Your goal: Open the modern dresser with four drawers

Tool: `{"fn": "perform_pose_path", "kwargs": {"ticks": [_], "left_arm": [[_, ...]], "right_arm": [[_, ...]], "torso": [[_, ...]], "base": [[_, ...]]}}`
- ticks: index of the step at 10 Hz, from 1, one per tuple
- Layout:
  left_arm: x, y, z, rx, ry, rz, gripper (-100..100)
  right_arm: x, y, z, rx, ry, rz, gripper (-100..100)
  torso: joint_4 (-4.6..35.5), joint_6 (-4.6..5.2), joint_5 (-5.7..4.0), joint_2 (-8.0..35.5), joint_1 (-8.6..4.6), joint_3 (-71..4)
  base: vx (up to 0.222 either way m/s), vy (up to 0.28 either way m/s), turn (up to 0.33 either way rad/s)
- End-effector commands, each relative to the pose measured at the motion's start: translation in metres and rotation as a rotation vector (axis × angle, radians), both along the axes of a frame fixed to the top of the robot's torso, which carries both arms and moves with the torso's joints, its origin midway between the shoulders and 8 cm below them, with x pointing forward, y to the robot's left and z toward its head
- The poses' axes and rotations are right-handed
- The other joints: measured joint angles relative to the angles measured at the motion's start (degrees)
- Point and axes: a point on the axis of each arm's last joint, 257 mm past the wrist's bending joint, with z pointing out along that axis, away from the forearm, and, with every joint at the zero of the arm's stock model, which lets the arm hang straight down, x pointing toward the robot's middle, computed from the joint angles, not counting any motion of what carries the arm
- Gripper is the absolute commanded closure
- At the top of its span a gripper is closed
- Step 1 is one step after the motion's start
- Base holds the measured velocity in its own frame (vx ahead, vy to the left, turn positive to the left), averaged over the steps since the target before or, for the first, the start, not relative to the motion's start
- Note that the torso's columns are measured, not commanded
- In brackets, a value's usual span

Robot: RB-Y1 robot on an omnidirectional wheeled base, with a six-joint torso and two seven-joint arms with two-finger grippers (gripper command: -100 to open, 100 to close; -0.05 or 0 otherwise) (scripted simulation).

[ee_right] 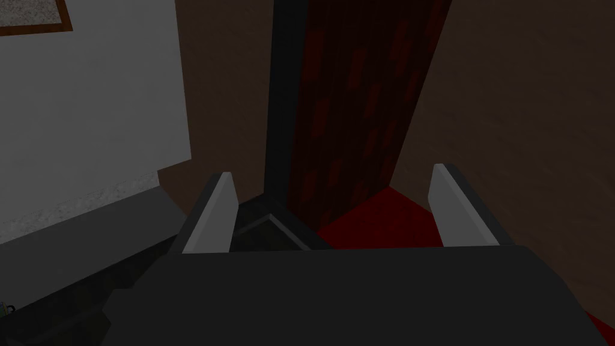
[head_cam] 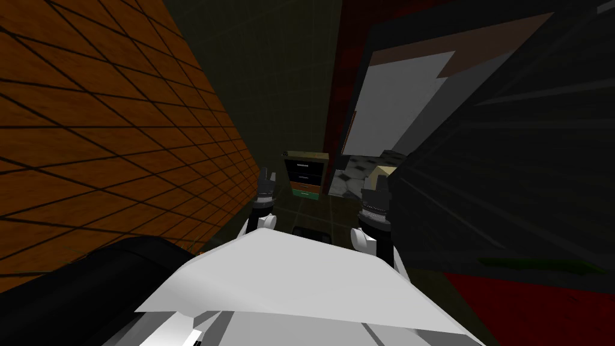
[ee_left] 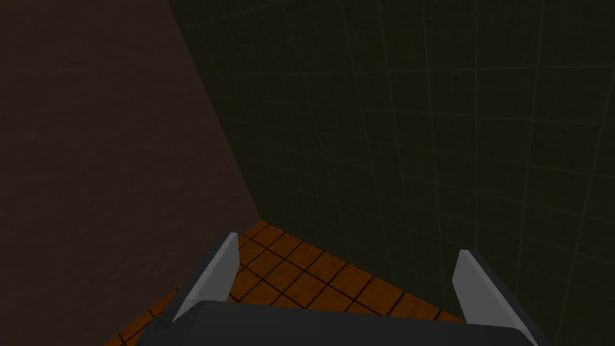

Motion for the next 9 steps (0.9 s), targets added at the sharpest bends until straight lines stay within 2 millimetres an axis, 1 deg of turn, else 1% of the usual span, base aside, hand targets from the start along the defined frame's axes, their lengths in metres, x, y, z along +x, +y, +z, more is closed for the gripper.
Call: {"fn": "perform_pose_path", "kwargs": {"ticks": [1, 3, 9], "left_arm": [[0.0000, 0.0000, 0.0000, 0.000, 0.000, 0.000, 0], [0.0000, 0.0000, 0.0001, 0.000, 0.000, 0.000, 0], [-0.0001, 0.0000, 0.0002, 0.000, 0.000, 0.000, 0]], "right_arm": [[0.0000, 0.0000, 0.0000, 0.000, 0.000, 0.000, 0], [0.0000, 0.0000, 0.0001, 0.000, 0.000, 0.000, 0], [-0.0001, 0.0000, 0.0002, 0.000, 0.000, 0.000, 0]], "torso": [[2.3, 0.00, 0.00, 2.3, 0.00, -4.7], [10.1, 0.00, 0.00, 10.0, 0.00, -20.1], [35.4, 0.00, 0.00, 35.4, 0.00, -70.7]], "base": [[0.000, 0.000, 0.000], [0.000, 0.000, 0.000], [0.000, 0.000, 0.000]]}}
